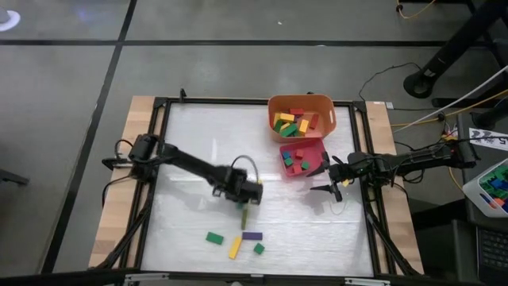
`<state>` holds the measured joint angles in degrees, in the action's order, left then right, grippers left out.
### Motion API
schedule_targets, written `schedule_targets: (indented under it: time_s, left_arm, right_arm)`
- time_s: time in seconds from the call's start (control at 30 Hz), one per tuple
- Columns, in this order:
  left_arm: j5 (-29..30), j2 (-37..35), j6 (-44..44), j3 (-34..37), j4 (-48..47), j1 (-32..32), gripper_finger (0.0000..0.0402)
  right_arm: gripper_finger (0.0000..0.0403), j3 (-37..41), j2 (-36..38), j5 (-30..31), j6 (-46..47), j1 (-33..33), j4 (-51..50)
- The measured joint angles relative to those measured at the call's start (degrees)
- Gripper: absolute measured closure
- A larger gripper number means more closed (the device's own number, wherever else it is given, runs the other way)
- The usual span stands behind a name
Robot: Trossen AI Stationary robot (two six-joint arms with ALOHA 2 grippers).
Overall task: Sort blocks by size
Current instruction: Put the green rectangle block into the orange bin, then put the light green rectangle block into the orange bin
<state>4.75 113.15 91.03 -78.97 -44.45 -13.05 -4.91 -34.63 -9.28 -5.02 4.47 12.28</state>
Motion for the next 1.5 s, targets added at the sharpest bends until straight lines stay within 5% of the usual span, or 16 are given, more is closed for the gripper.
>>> schedule_targets:
  time_s: [0.3,0.63,1.17,1.4,1.5]
  left_arm:
    - [10.25,-3.11,-22.42,-0.09,23.41,14.6,0.0316]
    - [10.24,1.54,-40.48,-0.09,63.26,30.95,0.0305]
    - [4.02,1.72,-43.13,-0.09,61.72,33.68,0.0234]
    - [-18.27,-0.16,-41.57,-0.12,61.57,32.04,0.0239]
    - [-22.64,-0.27,-37.26,-0.11,61.29,28.28,0.0249]
  right_arm:
    - [0.0175,0.0,-0.02,0.0,-0.02,0.02,0.01]
    - [0.0175,0.0,-0.01,0.02,-0.04,0.02,-0.42]
    - [0.0175,0.0,-0.02,0.02,-1.51,0.02,-0.45]
    - [0.0175,0.0,-0.02,0.02,-1.51,0.02,-2.3]
    - [0.0175,0.0,-0.02,0.02,-1.51,0.02,-3.59]
